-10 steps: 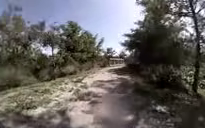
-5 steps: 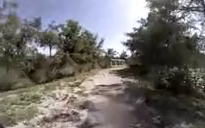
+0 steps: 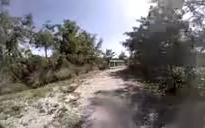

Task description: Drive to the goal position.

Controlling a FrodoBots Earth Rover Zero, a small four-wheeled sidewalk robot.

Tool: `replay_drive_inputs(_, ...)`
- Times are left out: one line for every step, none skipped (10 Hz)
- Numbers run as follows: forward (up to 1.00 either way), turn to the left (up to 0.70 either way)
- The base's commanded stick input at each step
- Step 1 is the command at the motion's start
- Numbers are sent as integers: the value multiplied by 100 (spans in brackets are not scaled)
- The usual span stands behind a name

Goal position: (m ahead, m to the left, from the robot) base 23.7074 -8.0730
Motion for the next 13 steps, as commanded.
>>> replay_drive_inputs(70,0)
replay_drive_inputs(70,0)
replay_drive_inputs(70,0)
replay_drive_inputs(70,0)
replay_drive_inputs(70,0)
replay_drive_inputs(70,0)
replay_drive_inputs(70,0)
replay_drive_inputs(70,0)
replay_drive_inputs(70,0)
replay_drive_inputs(70,0)
replay_drive_inputs(70,0)
replay_drive_inputs(70,0)
replay_drive_inputs(70,0)
